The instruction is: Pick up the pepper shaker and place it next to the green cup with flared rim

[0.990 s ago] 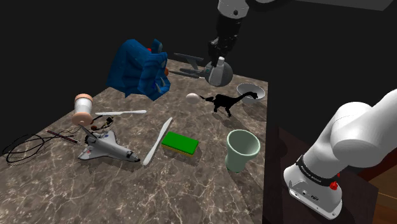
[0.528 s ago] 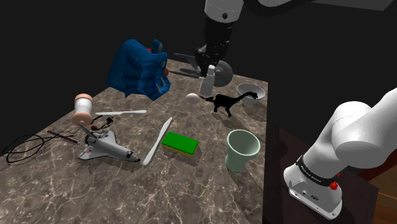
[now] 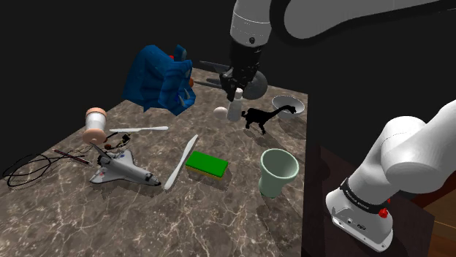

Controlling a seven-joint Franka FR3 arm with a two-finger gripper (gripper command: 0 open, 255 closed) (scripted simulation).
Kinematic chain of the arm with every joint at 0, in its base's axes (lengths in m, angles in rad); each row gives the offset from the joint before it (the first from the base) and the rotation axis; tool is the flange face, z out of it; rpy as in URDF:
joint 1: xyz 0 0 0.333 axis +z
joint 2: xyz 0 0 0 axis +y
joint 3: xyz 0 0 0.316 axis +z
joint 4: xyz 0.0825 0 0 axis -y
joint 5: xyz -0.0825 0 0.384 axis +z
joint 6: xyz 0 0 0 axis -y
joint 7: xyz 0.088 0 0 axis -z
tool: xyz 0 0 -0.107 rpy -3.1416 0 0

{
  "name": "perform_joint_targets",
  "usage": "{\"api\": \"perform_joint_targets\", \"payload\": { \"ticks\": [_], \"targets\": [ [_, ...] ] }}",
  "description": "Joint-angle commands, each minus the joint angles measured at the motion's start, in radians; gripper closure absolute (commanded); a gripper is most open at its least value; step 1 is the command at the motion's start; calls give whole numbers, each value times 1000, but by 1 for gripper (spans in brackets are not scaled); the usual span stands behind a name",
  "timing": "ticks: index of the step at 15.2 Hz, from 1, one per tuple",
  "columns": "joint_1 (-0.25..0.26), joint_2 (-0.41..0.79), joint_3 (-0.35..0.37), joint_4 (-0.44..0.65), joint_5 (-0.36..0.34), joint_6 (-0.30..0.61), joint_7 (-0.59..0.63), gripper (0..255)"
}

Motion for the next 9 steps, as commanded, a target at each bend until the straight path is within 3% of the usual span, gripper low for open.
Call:
{"api": "perform_joint_targets", "payload": {
  "ticks": [1, 9],
  "targets": [
    [1, 1, 3, -28, 0, 29, 5, 255],
    [1, 21, 11, -118, -7, 138, 21, 255]
  ]
}}
